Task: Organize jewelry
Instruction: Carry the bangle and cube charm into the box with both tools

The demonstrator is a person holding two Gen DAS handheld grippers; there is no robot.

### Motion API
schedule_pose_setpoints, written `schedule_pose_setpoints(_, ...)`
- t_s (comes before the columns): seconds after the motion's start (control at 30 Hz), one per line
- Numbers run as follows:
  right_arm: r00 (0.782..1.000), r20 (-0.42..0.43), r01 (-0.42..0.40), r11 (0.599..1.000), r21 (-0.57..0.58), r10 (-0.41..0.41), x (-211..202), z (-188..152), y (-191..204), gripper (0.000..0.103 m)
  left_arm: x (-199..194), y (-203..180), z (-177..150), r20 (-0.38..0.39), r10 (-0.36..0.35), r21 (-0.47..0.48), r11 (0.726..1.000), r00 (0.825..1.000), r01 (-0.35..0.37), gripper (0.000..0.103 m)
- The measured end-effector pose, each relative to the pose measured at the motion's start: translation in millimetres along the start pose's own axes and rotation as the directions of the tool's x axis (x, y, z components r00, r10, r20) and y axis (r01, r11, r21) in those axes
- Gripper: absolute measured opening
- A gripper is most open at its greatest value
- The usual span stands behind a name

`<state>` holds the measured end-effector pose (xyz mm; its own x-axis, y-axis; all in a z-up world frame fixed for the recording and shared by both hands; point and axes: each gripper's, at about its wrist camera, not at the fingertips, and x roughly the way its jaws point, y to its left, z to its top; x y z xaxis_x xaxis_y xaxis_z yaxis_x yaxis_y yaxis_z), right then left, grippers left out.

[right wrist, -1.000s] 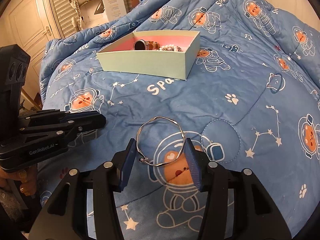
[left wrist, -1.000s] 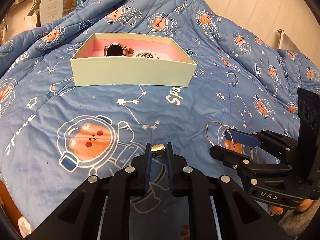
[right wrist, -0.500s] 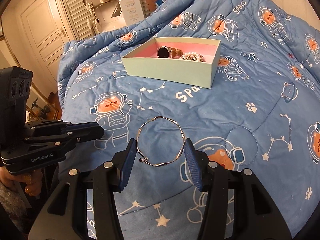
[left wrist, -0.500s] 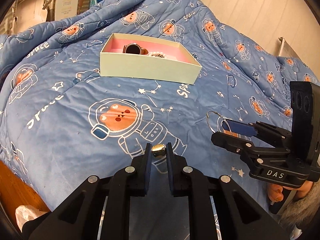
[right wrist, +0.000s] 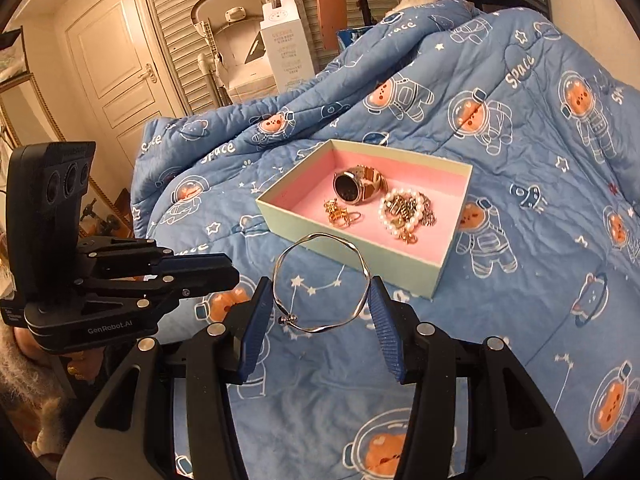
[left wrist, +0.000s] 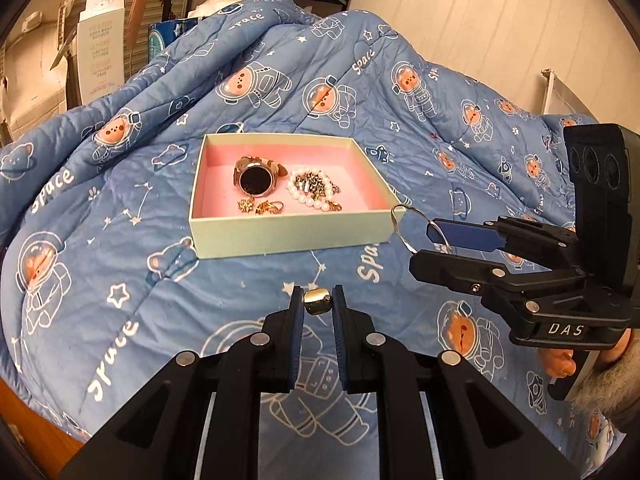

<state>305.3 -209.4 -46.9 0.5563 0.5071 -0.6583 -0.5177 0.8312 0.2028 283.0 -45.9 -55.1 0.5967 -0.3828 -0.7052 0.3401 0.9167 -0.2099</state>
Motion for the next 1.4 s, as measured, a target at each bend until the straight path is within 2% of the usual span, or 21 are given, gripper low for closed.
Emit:
schedule_pose_setpoints(0.2,0.999,-0.001,0.038,0.997,-0.069,-0.038,12.6,25.1,-2.2,0.05,7.3,10.2,30.7,0.009,0.034,0.029,0.999,0.999,-0.034,0.014)
schedule_pose_setpoints(0.33,0.998,-0.004,0.057,0.996,-0.072,-0.058,22.7,37.1,-10.8,0.05,15.5,22.2,46.3,0.003,0.037,0.009,0.999,0.999,-0.037,0.014)
schedule_pose_setpoints(0.7,0.991,-0.094,0.092,0.995,-0.045,-0.096,68.9,66.0,-40.6,0.05,62.4,35.6,79.0,-0.081,0.056,0.011,0.998,0.995,-0.055,0.014)
schedule_pose_setpoints(1.03,0.977,-0.185,0.091,0.99,-0.104,-0.11,101.3,75.5,-53.2,0.05,93.8,34.8,88.6,-0.155,0.063,0.037,0.998,0.986,-0.058,0.014)
schedule_pose_setpoints(1.4,0.96,-0.244,0.098,0.979,-0.179,-0.141,130.2,81.1,-57.2,0.05,111.6,35.0,87.3,-0.197,0.08,0.08,0.995,0.977,-0.065,0.014)
